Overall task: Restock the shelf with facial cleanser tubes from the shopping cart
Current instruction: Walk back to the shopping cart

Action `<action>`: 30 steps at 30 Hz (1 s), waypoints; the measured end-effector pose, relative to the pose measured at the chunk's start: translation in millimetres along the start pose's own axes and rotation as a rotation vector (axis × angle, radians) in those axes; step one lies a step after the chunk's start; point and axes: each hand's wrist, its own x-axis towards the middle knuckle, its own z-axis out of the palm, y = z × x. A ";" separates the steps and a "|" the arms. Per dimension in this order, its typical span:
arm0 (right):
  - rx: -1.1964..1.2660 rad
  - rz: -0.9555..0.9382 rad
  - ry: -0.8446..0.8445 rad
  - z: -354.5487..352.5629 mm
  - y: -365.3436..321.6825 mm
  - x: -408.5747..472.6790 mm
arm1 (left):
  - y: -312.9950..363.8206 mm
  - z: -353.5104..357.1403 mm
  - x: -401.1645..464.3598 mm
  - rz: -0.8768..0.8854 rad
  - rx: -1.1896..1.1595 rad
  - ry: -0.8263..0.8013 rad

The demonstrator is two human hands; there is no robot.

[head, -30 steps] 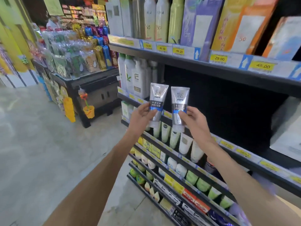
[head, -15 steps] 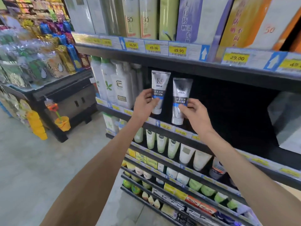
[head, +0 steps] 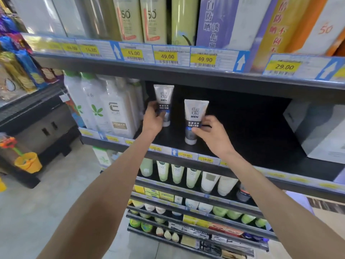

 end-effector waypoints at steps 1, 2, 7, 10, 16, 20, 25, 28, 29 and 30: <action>-0.003 -0.002 -0.006 1.8 0.0 -0.2 | -1.4 0.6 2.8 0.008 0.008 0.001; -0.004 -0.005 -0.008 2.9 -0.4 -0.9 | -3.3 1.1 5.3 0.017 0.020 0.006; -0.047 -0.015 0.002 5.0 1.3 -1.3 | -2.9 4.2 3.7 0.032 0.065 0.006; -0.077 -0.006 -0.008 6.5 2.9 -1.4 | -7.8 7.5 4.8 -0.038 0.210 -0.011; -0.123 0.027 -0.020 8.6 6.3 -3.8 | -14.8 10.2 11.7 -0.053 0.388 0.027; -0.173 0.030 -0.007 9.4 7.2 -3.1 | -15.3 11.7 14.8 -0.066 0.410 0.054; -0.248 0.013 -0.037 10.2 5.6 -3.2 | -15.7 9.6 15.0 -0.078 0.427 0.033; -0.259 0.016 -0.049 12.8 3.9 -0.5 | -7.7 0.7 7.1 -0.103 0.452 -0.026; -0.252 0.021 -0.050 14.9 3.3 1.1 | -3.9 -5.0 0.9 -0.094 0.498 -0.057; -0.245 0.027 -0.052 18.2 2.3 2.8 | -2.1 -11.8 -7.3 -0.068 0.557 -0.090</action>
